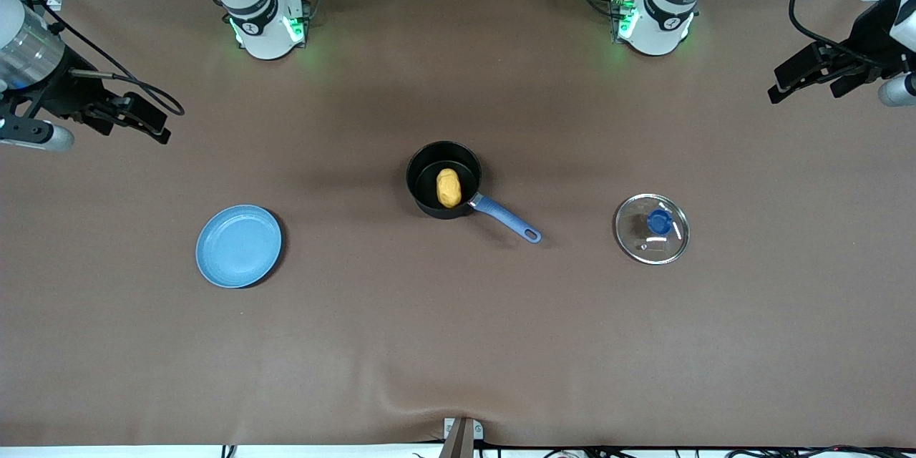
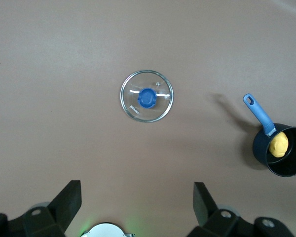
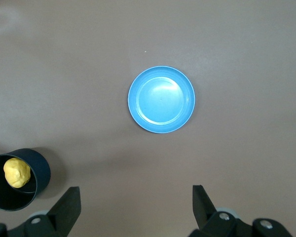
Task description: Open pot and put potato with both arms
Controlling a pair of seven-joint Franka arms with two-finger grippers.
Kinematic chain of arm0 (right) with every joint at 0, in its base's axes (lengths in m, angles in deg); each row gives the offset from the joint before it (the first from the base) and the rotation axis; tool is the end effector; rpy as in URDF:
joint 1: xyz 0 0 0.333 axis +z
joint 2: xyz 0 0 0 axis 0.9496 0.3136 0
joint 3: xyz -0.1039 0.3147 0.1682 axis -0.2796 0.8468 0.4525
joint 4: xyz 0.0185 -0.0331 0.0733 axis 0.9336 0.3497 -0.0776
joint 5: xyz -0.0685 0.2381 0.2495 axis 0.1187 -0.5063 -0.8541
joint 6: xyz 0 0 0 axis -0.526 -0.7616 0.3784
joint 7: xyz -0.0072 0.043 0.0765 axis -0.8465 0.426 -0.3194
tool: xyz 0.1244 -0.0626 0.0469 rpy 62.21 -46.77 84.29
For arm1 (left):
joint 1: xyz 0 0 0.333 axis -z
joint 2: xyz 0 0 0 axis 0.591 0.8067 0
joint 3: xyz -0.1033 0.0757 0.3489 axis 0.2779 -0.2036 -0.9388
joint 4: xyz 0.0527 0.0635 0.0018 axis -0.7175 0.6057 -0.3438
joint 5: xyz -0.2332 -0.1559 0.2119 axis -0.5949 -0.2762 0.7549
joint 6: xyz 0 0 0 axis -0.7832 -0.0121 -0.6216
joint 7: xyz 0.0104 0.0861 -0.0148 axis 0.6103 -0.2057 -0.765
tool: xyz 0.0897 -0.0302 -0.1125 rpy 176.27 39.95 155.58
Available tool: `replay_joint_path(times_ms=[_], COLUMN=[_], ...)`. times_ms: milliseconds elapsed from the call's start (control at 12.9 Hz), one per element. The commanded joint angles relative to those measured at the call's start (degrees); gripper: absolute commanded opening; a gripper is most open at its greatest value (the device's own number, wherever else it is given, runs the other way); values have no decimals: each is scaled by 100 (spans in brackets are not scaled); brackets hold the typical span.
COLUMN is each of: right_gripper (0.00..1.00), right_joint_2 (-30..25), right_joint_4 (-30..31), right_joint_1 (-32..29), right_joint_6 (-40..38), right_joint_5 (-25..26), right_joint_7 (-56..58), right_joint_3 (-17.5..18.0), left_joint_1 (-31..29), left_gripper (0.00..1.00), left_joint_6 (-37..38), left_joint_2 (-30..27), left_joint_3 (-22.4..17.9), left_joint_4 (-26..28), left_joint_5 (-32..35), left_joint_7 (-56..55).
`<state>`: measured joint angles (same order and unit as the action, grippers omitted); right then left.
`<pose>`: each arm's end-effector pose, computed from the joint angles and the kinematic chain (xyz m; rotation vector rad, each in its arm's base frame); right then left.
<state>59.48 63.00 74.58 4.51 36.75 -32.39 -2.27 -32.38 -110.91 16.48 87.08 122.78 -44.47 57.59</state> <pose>0.4896 0.0521 0.6377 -3.1056 0.2894 -0.0120 0.4726 -0.0513 0.6791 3.0576 0.2043 -0.0442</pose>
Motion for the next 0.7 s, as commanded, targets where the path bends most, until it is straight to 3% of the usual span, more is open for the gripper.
replay_joint_path(times_ms=[0,619], right_gripper=[100,100], right_joint_2=[-17,-17], right_joint_4=[-109,-126], right_joint_1=[-4,-4], right_joint_6=[-106,-115], right_joint_5=[-4,-4], right_joint_7=[-105,-105], right_joint_3=[27,27], left_joint_1=[-33,-24], left_gripper=[100,100], left_joint_6=[-23,39], left_joint_2=[-2,-55], left_joint_3=[19,141], left_joint_4=[-11,-2], left_joint_5=[-33,266], left_joint_7=[-46,-616])
